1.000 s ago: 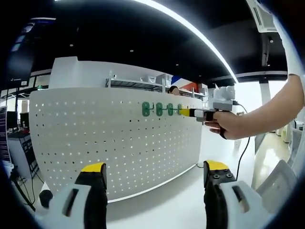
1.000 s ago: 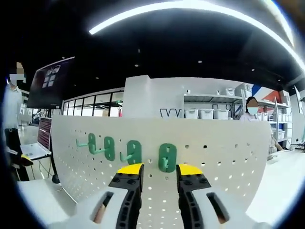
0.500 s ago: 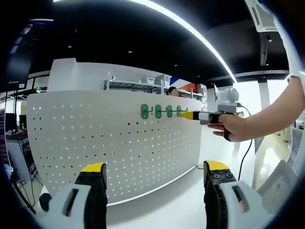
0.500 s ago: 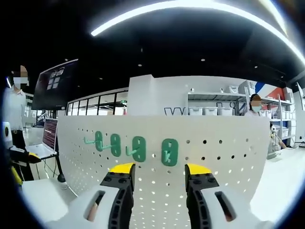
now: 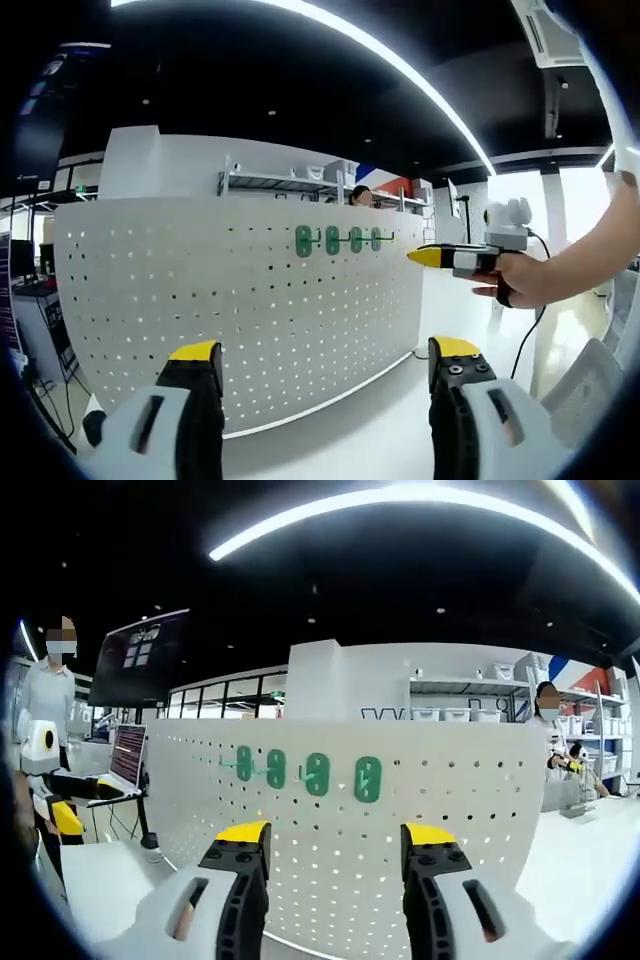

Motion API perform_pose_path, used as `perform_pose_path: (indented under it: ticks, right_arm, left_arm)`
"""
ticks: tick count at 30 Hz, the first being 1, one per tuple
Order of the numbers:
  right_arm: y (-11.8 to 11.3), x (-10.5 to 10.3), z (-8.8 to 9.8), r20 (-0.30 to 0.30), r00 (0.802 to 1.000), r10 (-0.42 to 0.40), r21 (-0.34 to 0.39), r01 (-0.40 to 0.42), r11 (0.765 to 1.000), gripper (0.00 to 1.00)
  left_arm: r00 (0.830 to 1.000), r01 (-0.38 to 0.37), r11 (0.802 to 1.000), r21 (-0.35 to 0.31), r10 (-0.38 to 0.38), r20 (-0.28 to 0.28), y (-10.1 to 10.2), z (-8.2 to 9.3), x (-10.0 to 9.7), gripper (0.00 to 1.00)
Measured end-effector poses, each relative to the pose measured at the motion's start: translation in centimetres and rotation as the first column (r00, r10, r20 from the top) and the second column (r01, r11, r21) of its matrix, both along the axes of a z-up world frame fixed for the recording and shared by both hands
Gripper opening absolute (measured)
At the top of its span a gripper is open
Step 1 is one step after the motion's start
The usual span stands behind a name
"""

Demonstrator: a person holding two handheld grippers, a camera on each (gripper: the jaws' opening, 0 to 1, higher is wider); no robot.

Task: Insert the hook assembly into the mounting plate slot until the hook locks in place.

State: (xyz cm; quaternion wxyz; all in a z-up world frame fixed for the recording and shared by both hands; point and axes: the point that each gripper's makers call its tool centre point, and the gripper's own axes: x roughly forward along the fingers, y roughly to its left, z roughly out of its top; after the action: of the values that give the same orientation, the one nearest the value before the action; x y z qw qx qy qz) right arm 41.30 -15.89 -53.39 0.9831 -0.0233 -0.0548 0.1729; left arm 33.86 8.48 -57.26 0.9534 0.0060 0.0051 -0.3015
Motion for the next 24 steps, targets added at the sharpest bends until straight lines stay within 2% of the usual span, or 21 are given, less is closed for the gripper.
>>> perform_pose_path:
  ticks: [14, 24]
  right_arm:
    - [-1.2, -4.4, -0.9, 0.002, 0.999, 0.037, -0.002, -0.037, 0.999, 0.57]
    - [-2.0, -7.6, -2.4, -0.021, 0.998, 0.062, -0.022, -0.063, 0.998, 0.64]
  left_arm:
    - [1.000, -0.002, 1.000, 0.000, 0.002, 0.018, 0.0, 0.5, -0.9, 0.89]
    - [0.999, -0.003, 1.000, -0.010, 0.003, 0.034, 0.5, 0.9, -1.6, 0.91]
